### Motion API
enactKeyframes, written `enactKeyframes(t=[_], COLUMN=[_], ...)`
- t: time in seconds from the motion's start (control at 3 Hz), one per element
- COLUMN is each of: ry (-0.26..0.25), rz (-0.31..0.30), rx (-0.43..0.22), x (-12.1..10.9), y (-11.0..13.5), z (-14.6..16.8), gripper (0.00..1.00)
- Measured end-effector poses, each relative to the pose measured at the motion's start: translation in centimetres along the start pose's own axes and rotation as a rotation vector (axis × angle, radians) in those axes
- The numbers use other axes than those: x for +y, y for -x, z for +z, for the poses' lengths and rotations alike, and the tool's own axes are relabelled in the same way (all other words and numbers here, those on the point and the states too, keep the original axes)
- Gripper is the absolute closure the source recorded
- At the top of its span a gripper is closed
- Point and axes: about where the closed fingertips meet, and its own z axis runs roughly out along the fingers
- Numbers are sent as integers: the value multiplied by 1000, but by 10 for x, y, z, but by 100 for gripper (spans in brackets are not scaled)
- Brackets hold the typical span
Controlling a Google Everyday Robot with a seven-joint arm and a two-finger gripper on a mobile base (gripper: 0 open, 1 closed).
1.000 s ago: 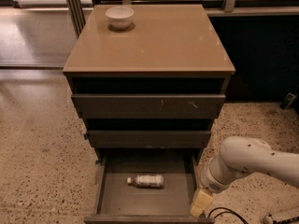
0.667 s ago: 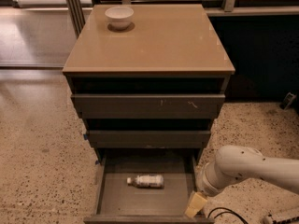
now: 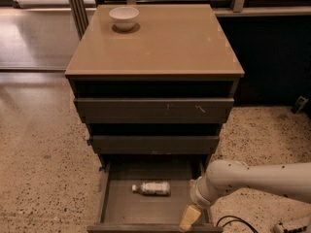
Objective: Pick blue plastic bottle from bottom drawer and place on counter
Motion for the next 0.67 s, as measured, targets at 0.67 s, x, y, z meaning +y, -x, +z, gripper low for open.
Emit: enactKeyframes(t=[0.67], ry=[36], rz=[-44], rx=[14], x=[-7], y=[12], z=[102], gripper=[0])
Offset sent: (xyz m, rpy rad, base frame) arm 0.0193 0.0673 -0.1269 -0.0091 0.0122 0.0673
